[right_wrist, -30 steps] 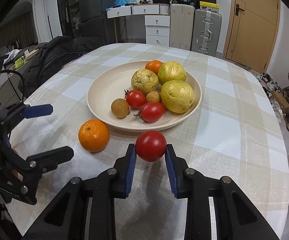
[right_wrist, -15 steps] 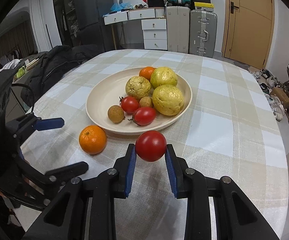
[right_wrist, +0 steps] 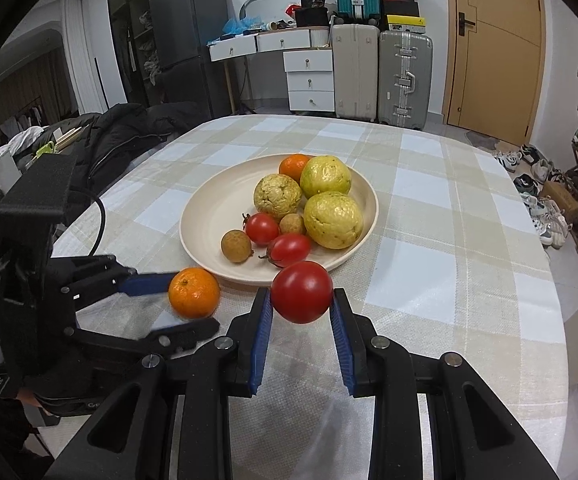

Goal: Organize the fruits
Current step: 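Lift and carry the orange and the tomato over the cream plate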

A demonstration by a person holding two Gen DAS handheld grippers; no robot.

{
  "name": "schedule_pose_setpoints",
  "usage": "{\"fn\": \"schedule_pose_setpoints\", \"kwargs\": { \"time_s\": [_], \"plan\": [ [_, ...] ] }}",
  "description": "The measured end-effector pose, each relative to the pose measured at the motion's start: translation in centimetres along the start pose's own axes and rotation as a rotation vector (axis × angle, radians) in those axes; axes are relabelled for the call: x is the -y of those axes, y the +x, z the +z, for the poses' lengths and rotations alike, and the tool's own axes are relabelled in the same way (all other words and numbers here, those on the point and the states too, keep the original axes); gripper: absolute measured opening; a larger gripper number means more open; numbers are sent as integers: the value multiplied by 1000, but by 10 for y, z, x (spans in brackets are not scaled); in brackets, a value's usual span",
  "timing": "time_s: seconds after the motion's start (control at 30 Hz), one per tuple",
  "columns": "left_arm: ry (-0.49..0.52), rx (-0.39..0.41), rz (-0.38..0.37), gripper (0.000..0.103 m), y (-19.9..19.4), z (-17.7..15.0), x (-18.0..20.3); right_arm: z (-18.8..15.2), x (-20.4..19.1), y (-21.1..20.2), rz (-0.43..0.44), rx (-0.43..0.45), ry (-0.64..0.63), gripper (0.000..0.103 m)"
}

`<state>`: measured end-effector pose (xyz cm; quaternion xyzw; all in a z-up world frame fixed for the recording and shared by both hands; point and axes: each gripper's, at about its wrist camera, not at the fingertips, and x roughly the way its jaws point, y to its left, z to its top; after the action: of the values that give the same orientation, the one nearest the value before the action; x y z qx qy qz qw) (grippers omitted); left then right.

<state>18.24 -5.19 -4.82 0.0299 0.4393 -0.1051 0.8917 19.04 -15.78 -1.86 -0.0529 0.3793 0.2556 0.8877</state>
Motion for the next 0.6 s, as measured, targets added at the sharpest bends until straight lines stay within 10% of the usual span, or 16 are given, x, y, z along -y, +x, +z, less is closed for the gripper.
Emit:
{"fn": "schedule_pose_setpoints", "kwargs": {
  "time_s": [0.6],
  "plan": [
    [-7, 70, -37, 37, -28, -14, -9, -1, -4, 7, 13, 4, 0, 30]
  ]
}}
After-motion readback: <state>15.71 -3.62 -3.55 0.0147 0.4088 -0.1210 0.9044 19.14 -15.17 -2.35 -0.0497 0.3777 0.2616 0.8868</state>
